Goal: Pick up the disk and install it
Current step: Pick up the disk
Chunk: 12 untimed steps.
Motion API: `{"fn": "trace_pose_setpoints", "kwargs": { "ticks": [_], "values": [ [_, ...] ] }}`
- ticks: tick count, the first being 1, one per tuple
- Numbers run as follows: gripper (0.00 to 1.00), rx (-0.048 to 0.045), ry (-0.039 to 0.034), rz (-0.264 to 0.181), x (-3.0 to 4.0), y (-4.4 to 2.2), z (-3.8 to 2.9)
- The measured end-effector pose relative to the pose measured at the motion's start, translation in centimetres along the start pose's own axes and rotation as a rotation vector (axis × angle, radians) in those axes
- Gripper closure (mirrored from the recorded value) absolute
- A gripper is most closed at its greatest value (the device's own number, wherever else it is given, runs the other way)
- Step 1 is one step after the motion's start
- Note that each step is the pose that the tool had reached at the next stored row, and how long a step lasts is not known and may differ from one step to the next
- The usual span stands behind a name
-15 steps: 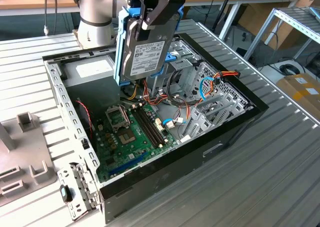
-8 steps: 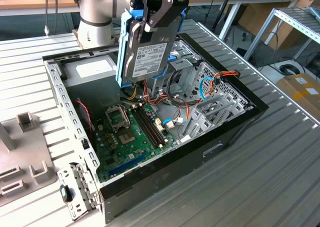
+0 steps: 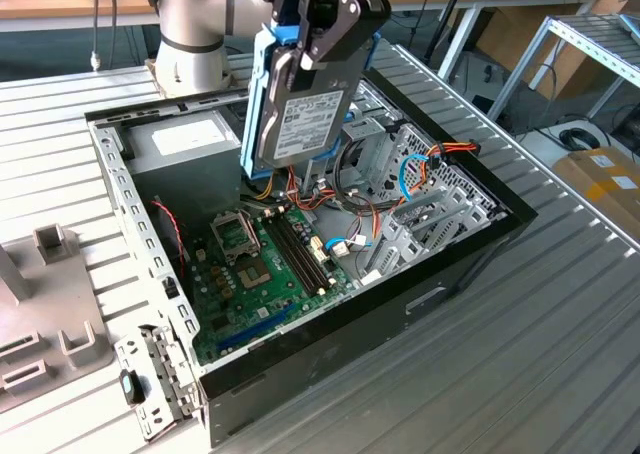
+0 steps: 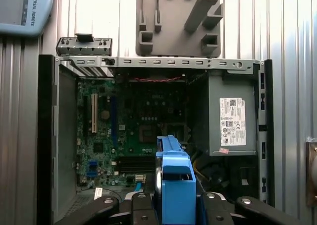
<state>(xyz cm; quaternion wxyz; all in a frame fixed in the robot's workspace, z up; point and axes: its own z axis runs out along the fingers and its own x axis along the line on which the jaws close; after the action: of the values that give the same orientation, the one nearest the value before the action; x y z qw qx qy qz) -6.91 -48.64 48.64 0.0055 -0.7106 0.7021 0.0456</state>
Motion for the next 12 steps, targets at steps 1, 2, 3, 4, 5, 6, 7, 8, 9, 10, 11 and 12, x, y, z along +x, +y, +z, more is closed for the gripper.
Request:
{"fn": "trace_pose_setpoints", "kwargs": {
  "ticks": [1, 2, 3, 4, 5, 6, 7, 8, 9, 10, 11, 12],
  "values": [
    [0.63, 0.0, 0.0, 0.0, 0.05, -0.07, 0.02],
    [0.63, -0.0001, 0.0002, 0.0, 0.12, -0.18, 0.04],
    [0.63, -0.0001, 0.0003, 0.0, 0.18, -0.26, 0.06],
    [0.63, -0.0003, 0.0006, 0.0, 0.26, -0.38, 0.08],
    [0.63, -0.0004, 0.0009, 0.0, 0.35, -0.53, 0.11],
    [0.63, -0.0005, 0.0012, 0.0, 0.43, -0.66, 0.14],
    [0.63, -0.0005, 0.0016, 0.0, 0.51, -0.8, 0.17],
    [0.63, -0.0005, 0.0016, 0.0, 0.56, -0.87, 0.19],
    [0.63, -0.0006, 0.002, 0.0, 0.66, -1.03, 0.22],
    [0.63, -0.0007, 0.0024, 0.0, 0.74, -1.15, 0.25],
    [0.63, -0.0007, 0.0027, 0.0, 0.81, -1.28, 0.28],
    [0.63, -0.0009, 0.0032, 0.0, 0.91, -1.47, 0.32]
  ]
}}
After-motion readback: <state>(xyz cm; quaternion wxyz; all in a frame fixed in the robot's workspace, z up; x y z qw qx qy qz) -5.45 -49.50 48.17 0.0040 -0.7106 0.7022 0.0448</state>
